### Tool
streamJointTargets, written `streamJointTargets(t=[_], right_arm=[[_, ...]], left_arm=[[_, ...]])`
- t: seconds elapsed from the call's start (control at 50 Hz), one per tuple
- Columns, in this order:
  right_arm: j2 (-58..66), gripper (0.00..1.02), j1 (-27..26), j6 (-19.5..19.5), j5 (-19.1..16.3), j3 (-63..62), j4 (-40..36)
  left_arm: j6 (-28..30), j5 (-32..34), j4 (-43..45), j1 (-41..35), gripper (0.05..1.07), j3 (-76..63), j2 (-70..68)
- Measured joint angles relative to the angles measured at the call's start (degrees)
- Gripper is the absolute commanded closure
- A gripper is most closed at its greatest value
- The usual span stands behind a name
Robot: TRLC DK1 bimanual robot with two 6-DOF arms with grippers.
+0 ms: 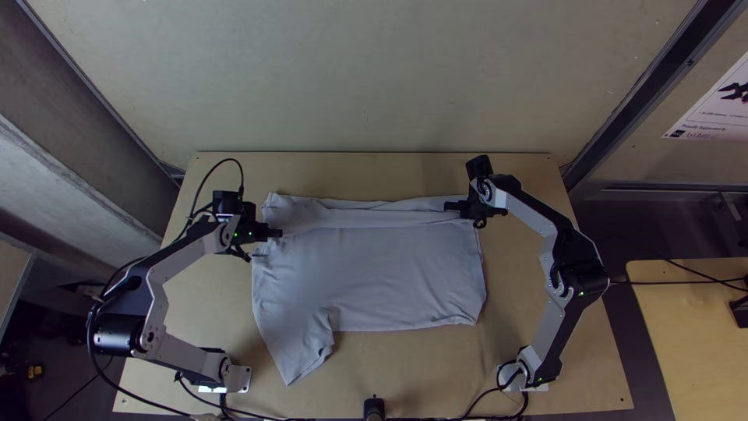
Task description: Fold the t-shirt
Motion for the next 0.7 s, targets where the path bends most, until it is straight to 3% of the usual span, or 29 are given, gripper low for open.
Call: streamJointTargets(t=[0.24,0.32,0.44,0.64,0.7], right_arm=[[-3.1,0.40,0.0,0.0,1.7,-3.0,-0.3],[-5.8,0.26,0.0,0.0,2.1,-4.9,-0.6],[-11.2,0.15,0.0,0.0,2.3,-7.3,-1.3],[-20.7,0.12,0.0,0.0,2.3,-9.0,-3.8],[-23.1,0.05,0.0,0.0,2.3,-9.0,-5.7]], left_arm=[[0.0,-0.1,0.2,0.6,0.29,-0.2,0.5],[0.0,-0.1,0.1,1.2,0.10,-0.1,0.3],[0.0,0.0,-5.0,2.2,0.10,2.0,0.3],[0.7,0.3,-11.8,2.4,0.10,4.6,-5.0],[1.4,0.6,-15.4,2.1,0.10,5.7,-6.9]])
